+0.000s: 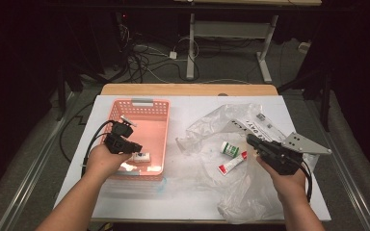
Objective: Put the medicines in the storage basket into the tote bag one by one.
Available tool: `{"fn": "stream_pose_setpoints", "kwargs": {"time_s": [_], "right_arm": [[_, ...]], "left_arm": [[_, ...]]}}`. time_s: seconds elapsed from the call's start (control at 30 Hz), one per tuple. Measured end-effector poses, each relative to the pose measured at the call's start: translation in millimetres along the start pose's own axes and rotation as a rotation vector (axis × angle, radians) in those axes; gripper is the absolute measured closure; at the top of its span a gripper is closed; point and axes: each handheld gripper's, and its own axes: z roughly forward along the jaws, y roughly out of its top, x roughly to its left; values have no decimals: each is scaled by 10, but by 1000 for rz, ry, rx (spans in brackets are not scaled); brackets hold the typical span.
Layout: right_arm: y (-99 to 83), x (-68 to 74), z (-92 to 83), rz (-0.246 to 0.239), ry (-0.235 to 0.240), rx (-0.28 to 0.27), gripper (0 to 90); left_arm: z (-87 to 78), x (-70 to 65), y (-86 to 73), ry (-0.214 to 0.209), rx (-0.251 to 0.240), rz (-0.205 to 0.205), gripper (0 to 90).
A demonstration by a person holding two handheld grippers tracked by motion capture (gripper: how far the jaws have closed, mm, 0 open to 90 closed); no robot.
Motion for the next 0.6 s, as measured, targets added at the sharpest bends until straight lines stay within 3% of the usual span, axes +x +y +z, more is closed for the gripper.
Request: {"fn": "stream_pose_setpoints", "kwargs": {"time_s": [0.1,0.2,0.43,0.6], "right_arm": [[-3,8,10,0,2,2,900],[-4,15,18,-2,3,3,900],[-7,14,22,-3,6,2,900],[-10,12,24,-5,8,1,900]], "left_arm": [[21,-12,-5,-21,38,24,597],[86,-17,3,-36,110,47,470],[250,-78,81,-26,229,129,422],[366,-72,151,-22,286,127,423]]}}
